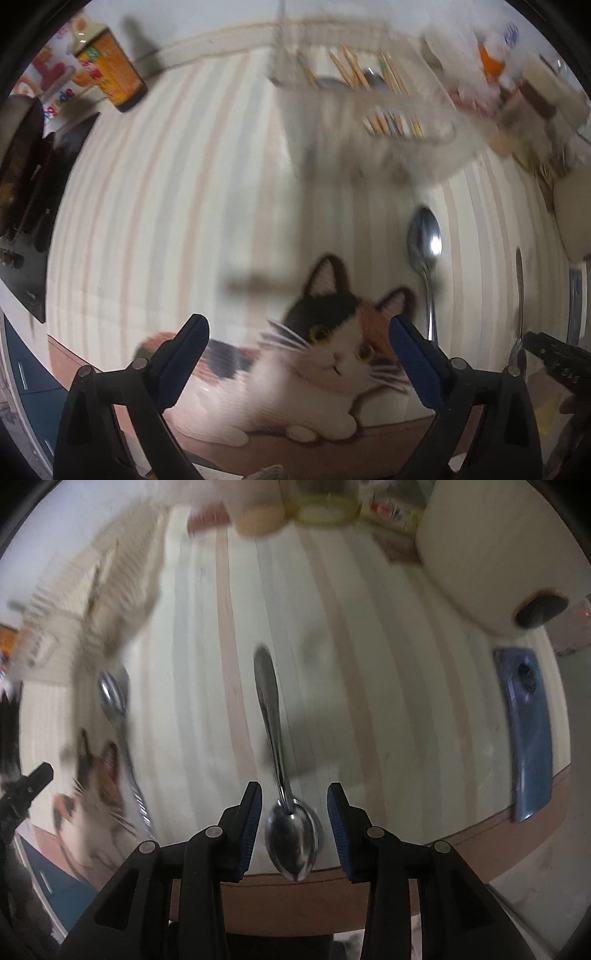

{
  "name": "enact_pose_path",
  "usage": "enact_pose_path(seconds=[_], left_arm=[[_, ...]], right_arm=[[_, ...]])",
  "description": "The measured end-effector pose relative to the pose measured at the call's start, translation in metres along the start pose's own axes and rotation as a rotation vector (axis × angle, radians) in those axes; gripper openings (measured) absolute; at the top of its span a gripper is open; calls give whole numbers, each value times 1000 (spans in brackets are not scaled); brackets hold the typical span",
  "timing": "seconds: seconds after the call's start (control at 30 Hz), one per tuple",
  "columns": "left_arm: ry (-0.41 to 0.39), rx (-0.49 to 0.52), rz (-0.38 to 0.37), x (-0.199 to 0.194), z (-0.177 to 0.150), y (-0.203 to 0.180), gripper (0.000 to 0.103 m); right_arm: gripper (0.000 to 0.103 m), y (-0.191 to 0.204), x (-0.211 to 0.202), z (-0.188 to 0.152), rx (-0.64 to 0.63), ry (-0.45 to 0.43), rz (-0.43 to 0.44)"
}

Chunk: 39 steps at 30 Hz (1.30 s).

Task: Organize utensils
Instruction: 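Grasp a spoon with the left tool while the right tool grasps the last spoon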

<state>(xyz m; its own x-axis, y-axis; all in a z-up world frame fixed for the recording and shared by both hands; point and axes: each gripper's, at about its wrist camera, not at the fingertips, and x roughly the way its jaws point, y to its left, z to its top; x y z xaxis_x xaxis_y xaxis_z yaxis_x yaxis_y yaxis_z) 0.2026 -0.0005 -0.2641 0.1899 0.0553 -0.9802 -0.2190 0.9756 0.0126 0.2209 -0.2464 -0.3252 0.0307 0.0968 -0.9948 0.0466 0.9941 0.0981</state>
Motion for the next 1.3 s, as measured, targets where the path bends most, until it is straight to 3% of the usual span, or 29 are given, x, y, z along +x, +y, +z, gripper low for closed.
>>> enact_pose_path(seconds=[0.17,0.27,0.37,0.53,0.6,0.63,0.67,0.7,0.77,1.07,1.3], left_arm=[[52,24,-31,15,-3,-23,100],[85,32,-58,24,0,-42,100],[100,48,-73,31,6,-62,99],[130,91,-65,48,22,-92,97],[134,100,-56,54,26,-100,74],[113,102,-54,52,27,-103,69],[99,111,-55,50,27,-105,55],[82,125,-57,47,27,-109,31],[77,154,-59,44,29,-113,7],[93,180,-50,39,5,-82,4],[142,146,-40,36,-20,-38,4]], right_arm=[[41,12,8,-12,-64,-17,-70],[27,15,7,-14,-76,-53,-113],[6,5,4,-13,-46,-79,-111],[6,-17,-1,-13,-8,-87,-95],[6,-21,-2,-13,0,-88,-90],[6,-23,-1,-14,4,-87,-86],[6,-24,-2,-14,9,-86,-82],[6,-27,-2,-13,12,-86,-80],[6,-28,-2,-13,18,-85,-80],[7,-13,-3,-11,10,-85,-100],[6,32,1,-15,-61,-68,-72]])
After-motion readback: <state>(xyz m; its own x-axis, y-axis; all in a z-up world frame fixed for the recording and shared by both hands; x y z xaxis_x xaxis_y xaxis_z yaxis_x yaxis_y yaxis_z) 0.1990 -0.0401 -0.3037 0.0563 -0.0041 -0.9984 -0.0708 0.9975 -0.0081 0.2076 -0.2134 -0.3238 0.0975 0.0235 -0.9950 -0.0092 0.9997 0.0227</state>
